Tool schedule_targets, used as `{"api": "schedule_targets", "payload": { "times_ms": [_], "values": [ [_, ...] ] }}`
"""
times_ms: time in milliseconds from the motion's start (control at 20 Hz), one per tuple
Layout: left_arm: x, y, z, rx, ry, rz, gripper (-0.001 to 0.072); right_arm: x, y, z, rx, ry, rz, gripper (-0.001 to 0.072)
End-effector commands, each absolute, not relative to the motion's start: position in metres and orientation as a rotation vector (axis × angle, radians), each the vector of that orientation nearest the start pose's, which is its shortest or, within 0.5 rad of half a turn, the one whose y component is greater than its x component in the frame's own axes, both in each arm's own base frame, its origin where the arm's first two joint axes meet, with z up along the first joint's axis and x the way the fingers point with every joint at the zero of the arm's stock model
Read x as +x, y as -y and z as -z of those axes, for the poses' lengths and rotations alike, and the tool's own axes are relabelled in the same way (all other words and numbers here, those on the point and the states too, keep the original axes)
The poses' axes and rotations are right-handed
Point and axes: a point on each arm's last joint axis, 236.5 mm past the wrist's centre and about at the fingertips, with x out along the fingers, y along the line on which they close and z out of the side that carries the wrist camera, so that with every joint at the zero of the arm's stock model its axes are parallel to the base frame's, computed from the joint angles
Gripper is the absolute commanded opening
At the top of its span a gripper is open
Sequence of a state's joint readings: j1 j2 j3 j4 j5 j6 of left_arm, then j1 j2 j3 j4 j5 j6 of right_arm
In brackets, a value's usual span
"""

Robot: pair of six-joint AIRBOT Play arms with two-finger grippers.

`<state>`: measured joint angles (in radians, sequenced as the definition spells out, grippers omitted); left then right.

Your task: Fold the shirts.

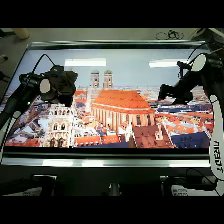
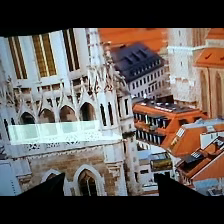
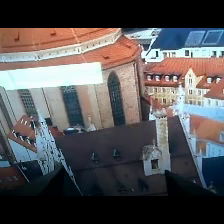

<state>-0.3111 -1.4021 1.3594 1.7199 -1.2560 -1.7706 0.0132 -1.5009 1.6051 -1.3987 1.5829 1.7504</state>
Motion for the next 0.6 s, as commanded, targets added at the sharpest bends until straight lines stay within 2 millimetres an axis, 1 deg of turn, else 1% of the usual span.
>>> {"api": "schedule_targets", "payload": {
  "times_ms": [0,400,550],
  "values": [
    [0.4023,0.0946,-0.0258,0.160,-1.268,0.048,0.0675,0.3937,-0.0462,-0.0551,0.261,-1.487,-0.020,0.0693],
    [0.4024,0.0946,-0.0258,0.160,-1.268,0.049,0.0675,0.3937,-0.0461,-0.0551,0.260,-1.487,-0.020,0.0693],
    [0.4024,0.0946,-0.0258,0.160,-1.268,0.049,0.0675,0.3964,-0.0462,-0.0554,0.262,-1.475,-0.020,0.0693]
  ]
}}
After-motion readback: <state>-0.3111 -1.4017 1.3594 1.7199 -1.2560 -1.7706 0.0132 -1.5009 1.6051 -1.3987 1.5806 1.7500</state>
